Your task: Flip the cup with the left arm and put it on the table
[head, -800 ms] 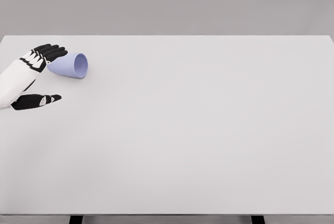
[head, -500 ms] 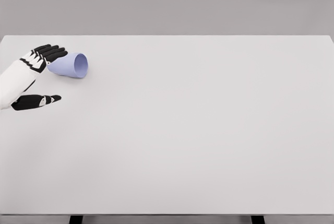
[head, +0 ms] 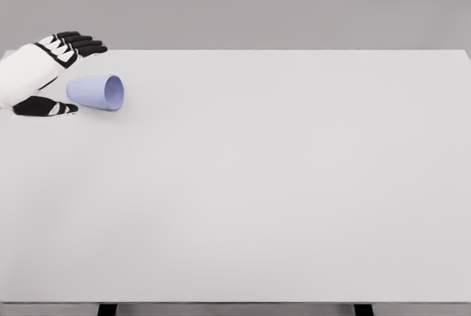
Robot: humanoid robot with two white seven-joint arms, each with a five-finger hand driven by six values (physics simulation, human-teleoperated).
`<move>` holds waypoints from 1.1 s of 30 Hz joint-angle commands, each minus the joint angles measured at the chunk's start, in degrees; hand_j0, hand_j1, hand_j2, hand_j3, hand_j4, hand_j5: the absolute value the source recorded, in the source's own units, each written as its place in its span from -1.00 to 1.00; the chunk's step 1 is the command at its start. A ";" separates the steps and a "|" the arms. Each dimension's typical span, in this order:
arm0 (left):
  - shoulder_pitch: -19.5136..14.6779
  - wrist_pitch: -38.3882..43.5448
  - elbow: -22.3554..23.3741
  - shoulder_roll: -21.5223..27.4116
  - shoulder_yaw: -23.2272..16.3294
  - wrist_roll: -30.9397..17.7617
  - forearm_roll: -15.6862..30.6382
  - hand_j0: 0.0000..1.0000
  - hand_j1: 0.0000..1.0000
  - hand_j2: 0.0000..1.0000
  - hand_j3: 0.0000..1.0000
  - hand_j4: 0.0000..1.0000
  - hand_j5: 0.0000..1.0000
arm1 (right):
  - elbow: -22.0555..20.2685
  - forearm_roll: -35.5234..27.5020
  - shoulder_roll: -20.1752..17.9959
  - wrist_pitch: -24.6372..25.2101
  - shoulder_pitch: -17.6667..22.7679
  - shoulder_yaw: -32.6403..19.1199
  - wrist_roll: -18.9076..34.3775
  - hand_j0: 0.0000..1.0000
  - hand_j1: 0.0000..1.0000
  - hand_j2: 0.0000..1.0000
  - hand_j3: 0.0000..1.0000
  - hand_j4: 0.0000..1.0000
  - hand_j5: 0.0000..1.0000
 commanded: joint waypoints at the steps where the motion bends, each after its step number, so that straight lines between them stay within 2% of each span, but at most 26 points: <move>1: -0.53 4.98 2.72 -4.64 -0.49 -18.38 0.31 1.00 1.00 1.00 1.00 1.00 1.00 | 0.00 0.00 0.00 0.00 0.00 0.00 0.01 1.00 1.00 1.00 1.00 1.00 1.00; 3: -4.74 8.67 6.06 -5.52 -2.43 -18.38 0.57 1.00 1.00 1.00 1.00 1.00 1.00 | 0.00 0.00 0.00 0.00 0.00 0.00 0.01 1.00 1.00 1.00 1.00 1.00 1.00; 5: -6.77 14.99 6.15 -7.10 -2.25 -18.38 0.83 1.00 1.00 1.00 1.00 1.00 1.00 | 0.00 0.00 0.00 0.00 0.00 0.00 0.01 1.00 1.00 1.00 1.00 1.00 1.00; 6: -10.11 22.55 6.24 -9.30 -2.34 -18.38 0.48 1.00 1.00 1.00 1.00 1.00 1.00 | 0.00 0.00 0.00 0.00 0.00 0.00 0.01 1.00 1.00 1.00 1.00 1.00 1.00; 7: -12.04 28.53 6.41 -11.23 -2.34 -18.38 0.22 1.00 1.00 1.00 1.00 1.00 1.00 | 0.00 0.00 0.00 0.00 0.00 0.00 0.01 1.00 1.00 1.00 1.00 1.00 1.00; 8: -12.31 30.81 6.50 -12.29 -2.34 -18.38 -0.04 1.00 1.00 1.00 1.00 1.00 1.00 | 0.00 0.00 0.00 0.00 0.00 0.00 0.01 1.00 1.00 1.00 1.00 1.00 1.00; 10: -13.89 34.78 8.26 -15.36 -2.43 -18.38 -5.84 1.00 1.00 1.00 1.00 1.00 1.00 | 0.00 0.00 0.00 0.00 0.00 0.00 0.01 1.00 1.00 1.00 1.00 1.00 1.00; 13: -13.28 35.22 8.35 -15.63 -3.83 -18.38 -8.57 1.00 1.00 1.00 1.00 1.00 1.00 | 0.00 0.00 0.00 0.00 0.00 0.00 0.01 1.00 1.00 1.00 1.00 1.00 1.00; 14: -13.72 35.04 7.82 -14.32 -7.17 -18.38 -8.40 1.00 1.00 1.00 1.00 1.00 1.00 | 0.00 0.00 0.00 0.00 0.00 0.00 0.01 1.00 1.00 1.00 1.00 1.00 1.00; 16: -13.80 34.08 7.55 -10.63 -8.75 -18.38 -8.22 1.00 1.00 1.00 1.00 1.00 1.00 | 0.00 0.00 0.00 0.00 0.00 0.00 0.01 1.00 1.00 1.00 1.00 1.00 1.00; 22: -14.24 31.26 8.61 -6.40 -11.30 -18.38 -9.71 1.00 1.00 1.00 1.00 1.00 1.00 | 0.00 0.00 0.00 0.00 0.00 0.00 0.01 1.00 1.00 1.00 1.00 1.00 1.00; 25: -17.40 30.91 13.18 -6.84 -14.55 -18.38 -14.11 1.00 1.00 1.00 1.00 1.00 1.00 | 0.00 0.00 0.00 0.00 0.00 0.00 0.01 1.00 1.00 1.00 1.00 1.00 1.00; 28: -18.63 30.12 14.67 -6.93 -17.02 -18.38 -15.77 1.00 1.00 1.00 1.00 1.00 1.00 | 0.00 0.00 0.00 0.00 0.00 0.00 0.01 1.00 1.00 1.00 1.00 1.00 1.00; 31: -21.18 25.99 19.77 -9.65 -17.54 -18.38 -17.80 1.00 1.00 1.00 1.00 1.00 1.00 | 0.00 0.00 0.00 0.00 0.00 0.00 0.01 1.00 1.00 1.00 1.00 1.00 1.00; 33: -21.71 25.11 20.91 -10.36 -17.54 -18.38 -18.50 1.00 1.00 1.00 1.00 1.00 1.00 | 0.00 0.00 0.00 0.08 0.00 0.00 0.01 1.00 1.00 1.00 1.00 1.00 1.00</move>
